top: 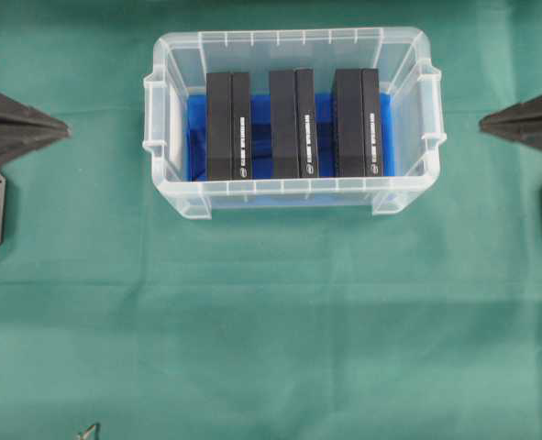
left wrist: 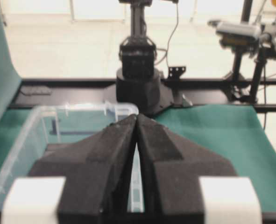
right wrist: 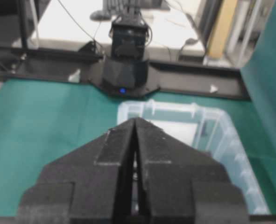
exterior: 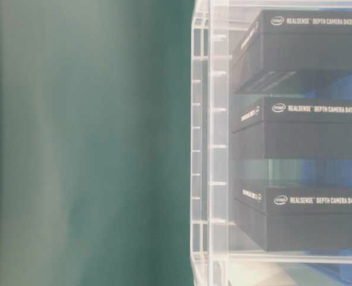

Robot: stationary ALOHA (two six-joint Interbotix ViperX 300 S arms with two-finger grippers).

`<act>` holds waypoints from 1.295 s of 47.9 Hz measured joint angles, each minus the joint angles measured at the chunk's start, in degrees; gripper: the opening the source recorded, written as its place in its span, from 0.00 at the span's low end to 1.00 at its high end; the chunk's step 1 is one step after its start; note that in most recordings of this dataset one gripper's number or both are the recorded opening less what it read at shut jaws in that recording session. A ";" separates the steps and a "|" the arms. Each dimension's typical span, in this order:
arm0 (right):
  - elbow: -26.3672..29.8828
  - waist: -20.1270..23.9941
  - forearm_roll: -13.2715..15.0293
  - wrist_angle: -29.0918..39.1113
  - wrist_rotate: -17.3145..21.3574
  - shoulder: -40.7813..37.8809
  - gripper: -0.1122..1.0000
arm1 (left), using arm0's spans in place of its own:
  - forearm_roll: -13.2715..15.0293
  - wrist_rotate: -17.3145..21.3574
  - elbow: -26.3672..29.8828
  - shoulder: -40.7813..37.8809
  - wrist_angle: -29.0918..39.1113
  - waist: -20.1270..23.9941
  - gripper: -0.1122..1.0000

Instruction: Take the box out of the case with the right arm.

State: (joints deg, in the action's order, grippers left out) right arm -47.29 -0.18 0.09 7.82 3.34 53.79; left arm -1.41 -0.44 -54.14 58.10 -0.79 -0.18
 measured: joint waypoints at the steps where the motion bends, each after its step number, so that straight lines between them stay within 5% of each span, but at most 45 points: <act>1: 1.05 0.00 0.00 0.79 0.09 -0.26 0.10 | 0.00 0.00 0.79 0.00 1.23 0.00 0.12; 12: 10.63 0.00 -0.09 8.53 0.18 -3.25 0.10 | 0.00 0.00 9.58 -0.53 12.04 0.00 0.12; 27: 12.48 -0.09 0.00 16.88 1.93 -4.22 0.10 | 0.00 -0.44 13.89 -3.16 21.62 0.00 0.12; 54: 22.24 -0.18 0.18 66.80 10.55 -11.07 0.10 | 0.00 -0.35 27.51 -9.93 69.35 -1.32 0.12; 62: 23.12 -0.09 0.26 75.15 10.81 -12.92 0.10 | 0.00 0.00 28.21 -11.87 75.06 -2.20 0.12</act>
State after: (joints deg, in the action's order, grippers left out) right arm -24.17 -0.26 0.35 82.97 14.15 40.87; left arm -1.41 -0.44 -25.93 46.23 74.27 -2.37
